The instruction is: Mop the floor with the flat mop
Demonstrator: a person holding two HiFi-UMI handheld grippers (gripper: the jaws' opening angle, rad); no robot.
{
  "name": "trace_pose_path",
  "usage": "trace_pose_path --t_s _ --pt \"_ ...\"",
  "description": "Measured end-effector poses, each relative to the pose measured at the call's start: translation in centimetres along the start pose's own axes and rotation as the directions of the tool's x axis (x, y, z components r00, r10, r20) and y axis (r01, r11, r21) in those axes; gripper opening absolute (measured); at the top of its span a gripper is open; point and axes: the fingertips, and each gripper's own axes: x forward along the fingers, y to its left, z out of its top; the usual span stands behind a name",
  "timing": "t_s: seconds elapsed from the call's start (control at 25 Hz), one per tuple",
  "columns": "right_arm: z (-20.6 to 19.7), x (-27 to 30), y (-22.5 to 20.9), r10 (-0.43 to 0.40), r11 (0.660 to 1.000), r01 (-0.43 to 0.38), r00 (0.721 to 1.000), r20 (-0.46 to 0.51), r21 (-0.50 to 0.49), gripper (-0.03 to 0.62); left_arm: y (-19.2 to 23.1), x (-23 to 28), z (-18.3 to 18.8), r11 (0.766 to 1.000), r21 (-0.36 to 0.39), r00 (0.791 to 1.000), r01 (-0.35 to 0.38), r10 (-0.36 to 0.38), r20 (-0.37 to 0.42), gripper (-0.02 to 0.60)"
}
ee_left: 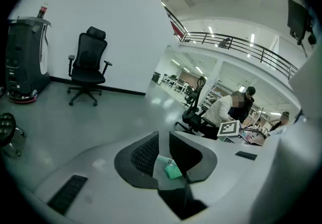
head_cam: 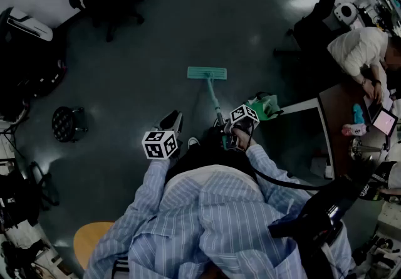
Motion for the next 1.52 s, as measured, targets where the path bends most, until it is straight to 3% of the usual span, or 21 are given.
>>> trace_pose_path --t_s 0.88,1.52 --pt "-0.2 -1.0 0.3 0.019 1.000 -0.019 1.000 -0.013 0.019 0.057 -1.2 0.9 -0.1 1.000 0.000 1.000 -0.011 0.011 -0.026 0.069" --pt "5.2 -4.0 1.6 0.012 1.000 -0.012 0.999 -0.046 -0.001 0.057 -2.4 7.6 3.6 1.000 0.014 0.999 -0.018 0.019 -0.050 0.069"
